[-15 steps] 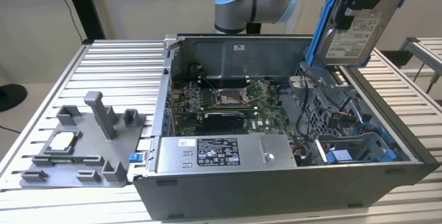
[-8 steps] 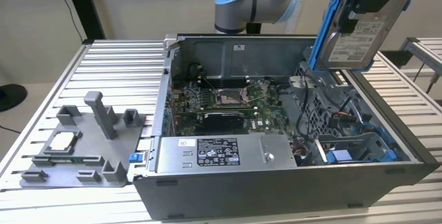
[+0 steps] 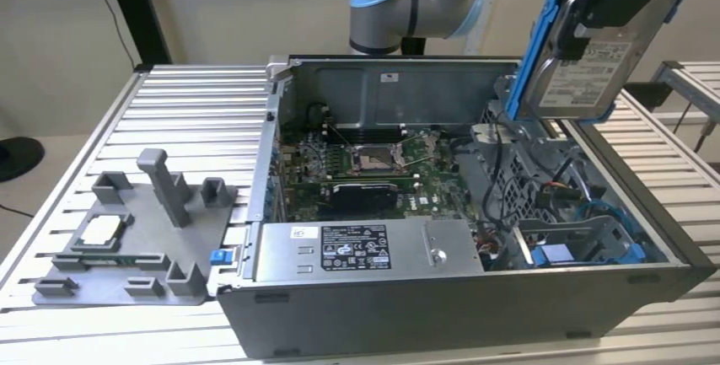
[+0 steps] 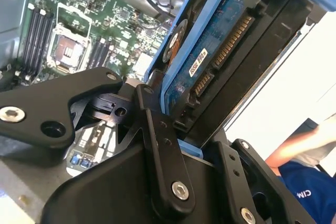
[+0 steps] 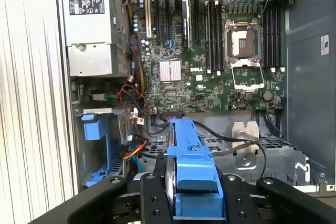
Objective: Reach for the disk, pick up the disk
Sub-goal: 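Pick up the disk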
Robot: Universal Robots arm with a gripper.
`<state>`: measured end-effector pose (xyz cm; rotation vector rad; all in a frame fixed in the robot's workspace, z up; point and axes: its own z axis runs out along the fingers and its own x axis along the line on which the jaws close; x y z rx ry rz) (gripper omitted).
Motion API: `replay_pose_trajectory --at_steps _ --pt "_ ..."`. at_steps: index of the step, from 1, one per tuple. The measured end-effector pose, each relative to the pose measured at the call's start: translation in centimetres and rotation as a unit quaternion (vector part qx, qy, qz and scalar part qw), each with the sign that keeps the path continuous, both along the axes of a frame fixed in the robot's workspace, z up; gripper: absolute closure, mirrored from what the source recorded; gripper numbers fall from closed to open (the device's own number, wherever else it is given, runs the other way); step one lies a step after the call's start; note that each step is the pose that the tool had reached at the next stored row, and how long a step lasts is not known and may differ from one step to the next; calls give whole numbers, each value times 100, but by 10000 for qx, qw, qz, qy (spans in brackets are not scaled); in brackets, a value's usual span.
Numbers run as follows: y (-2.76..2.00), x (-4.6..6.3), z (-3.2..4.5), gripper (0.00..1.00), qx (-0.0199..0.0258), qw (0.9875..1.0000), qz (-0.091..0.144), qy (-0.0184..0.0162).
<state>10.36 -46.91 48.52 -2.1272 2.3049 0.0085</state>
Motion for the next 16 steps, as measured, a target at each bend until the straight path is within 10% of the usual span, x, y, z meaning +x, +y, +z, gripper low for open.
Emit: replay_pose_trajectory --at_steps 16 --pt "-213 0 -7 100 0 10000 0 0"
